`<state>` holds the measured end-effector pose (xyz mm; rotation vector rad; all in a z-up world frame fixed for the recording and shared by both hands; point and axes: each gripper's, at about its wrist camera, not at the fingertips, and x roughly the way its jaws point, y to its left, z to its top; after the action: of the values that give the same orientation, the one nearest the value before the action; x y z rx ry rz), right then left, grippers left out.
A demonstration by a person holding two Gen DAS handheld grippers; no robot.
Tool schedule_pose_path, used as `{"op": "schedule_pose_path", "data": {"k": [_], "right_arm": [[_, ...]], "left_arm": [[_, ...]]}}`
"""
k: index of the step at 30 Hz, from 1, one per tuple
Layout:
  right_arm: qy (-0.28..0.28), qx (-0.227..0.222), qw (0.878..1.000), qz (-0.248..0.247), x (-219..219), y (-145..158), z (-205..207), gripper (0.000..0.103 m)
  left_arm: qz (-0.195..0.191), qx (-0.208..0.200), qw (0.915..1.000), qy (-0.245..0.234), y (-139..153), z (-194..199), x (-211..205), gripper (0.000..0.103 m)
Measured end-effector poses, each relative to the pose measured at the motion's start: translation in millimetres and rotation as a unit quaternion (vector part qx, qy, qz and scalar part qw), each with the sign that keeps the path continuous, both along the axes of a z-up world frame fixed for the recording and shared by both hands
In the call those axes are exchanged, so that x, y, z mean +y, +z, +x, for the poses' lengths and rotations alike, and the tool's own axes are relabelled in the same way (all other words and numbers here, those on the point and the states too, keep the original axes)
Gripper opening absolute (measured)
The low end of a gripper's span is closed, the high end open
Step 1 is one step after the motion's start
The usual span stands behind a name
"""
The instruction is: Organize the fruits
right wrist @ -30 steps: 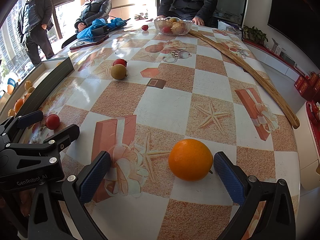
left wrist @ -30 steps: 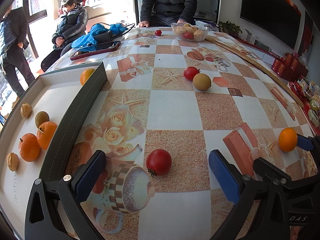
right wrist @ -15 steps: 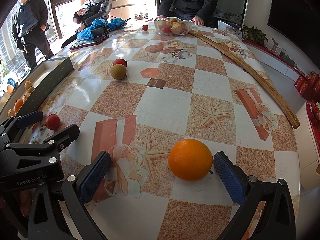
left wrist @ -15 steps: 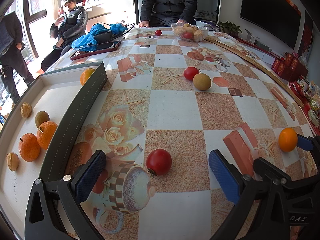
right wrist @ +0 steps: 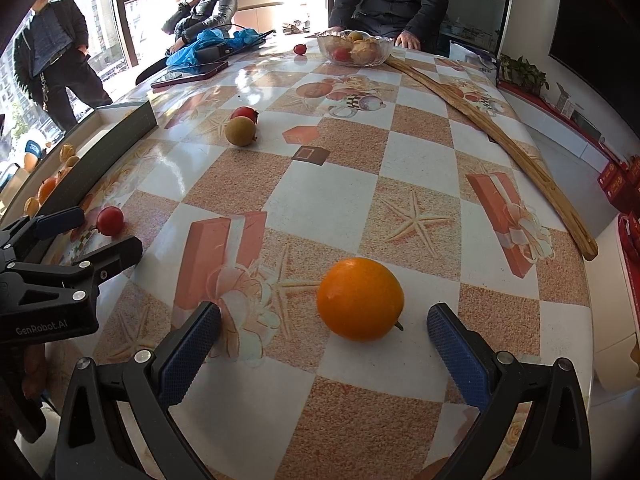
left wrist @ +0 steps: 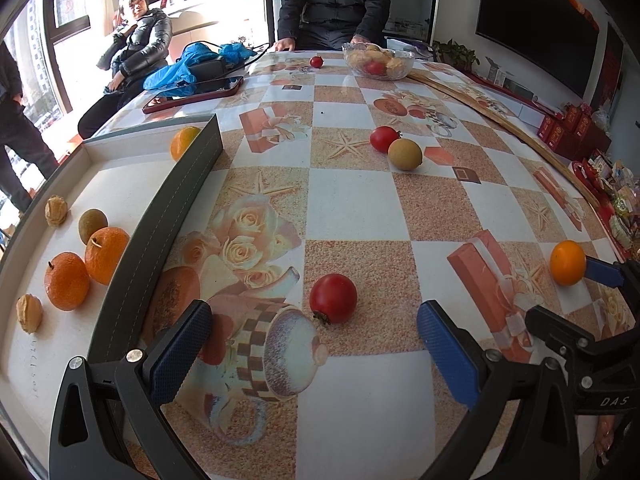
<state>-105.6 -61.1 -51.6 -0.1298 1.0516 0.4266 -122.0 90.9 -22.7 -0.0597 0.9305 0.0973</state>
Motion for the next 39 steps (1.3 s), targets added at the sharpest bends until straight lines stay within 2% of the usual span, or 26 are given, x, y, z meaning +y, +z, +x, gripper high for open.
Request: {"op": "schedule_pose_path", "data": {"k": [5, 10, 14, 15, 16, 17, 18, 19, 20, 21, 28, 39], "right_arm": [[-0.012, 0.004, 1.0, -0.002, -15, 0, 4, 0.103], [-0.032, 0.009, 0.999, -0.007, -9, 0, 13, 0.103], [-0.025, 0.009, 1.0, -0.009, 3, 0, 17, 0.103], [-0.023, 0.007, 1.0, -0.009, 5, 0, 17, 0.101], [-0.022, 0.004, 1.0, -0.007, 6, 1, 16, 0.094], [-0.02, 0.0, 1.0, -0.006, 7, 3, 15, 0.082], [-0.018, -0.004, 1.0, -0.006, 8, 5, 14, 0.075], [-0.017, -0.006, 1.0, -0.004, 10, 7, 14, 0.06], [-0.019, -0.007, 1.0, -0.003, 10, 8, 14, 0.043], [-0.02, -0.007, 1.0, -0.001, 9, 9, 15, 0.038], [-0.036, 0.026, 0.998, 0.039, 0, 15, 17, 0.038], [-0.024, 0.022, 0.999, 0.034, 10, 28, 5, 0.038]], "left_arm": [[0.002, -0.002, 1.0, -0.001, 0, -6, 0, 0.102], [0.007, 0.009, 0.9999, 0.001, 0, 2, -8, 0.102], [0.007, 0.013, 0.9999, 0.002, 2, 13, -16, 0.093], [0.006, 0.014, 0.9999, 0.003, 2, 15, -17, 0.089], [0.005, 0.014, 0.9999, 0.004, 3, 15, -19, 0.086], [0.004, 0.012, 0.9999, 0.003, 5, 15, -20, 0.076], [0.003, 0.011, 0.9999, 0.001, 6, 15, -21, 0.061], [0.003, 0.011, 0.9999, -0.002, 8, 15, -22, 0.052], [0.003, 0.013, 0.9999, -0.006, 9, 15, -23, 0.031], [-0.002, 0.018, 0.9998, -0.01, 11, 15, -23, 0.022], [-0.035, 0.033, 0.9988, -0.006, 15, 8, -16, 0.022], [-0.039, 0.022, 0.999, -0.007, 25, -8, -6, 0.022]]}}
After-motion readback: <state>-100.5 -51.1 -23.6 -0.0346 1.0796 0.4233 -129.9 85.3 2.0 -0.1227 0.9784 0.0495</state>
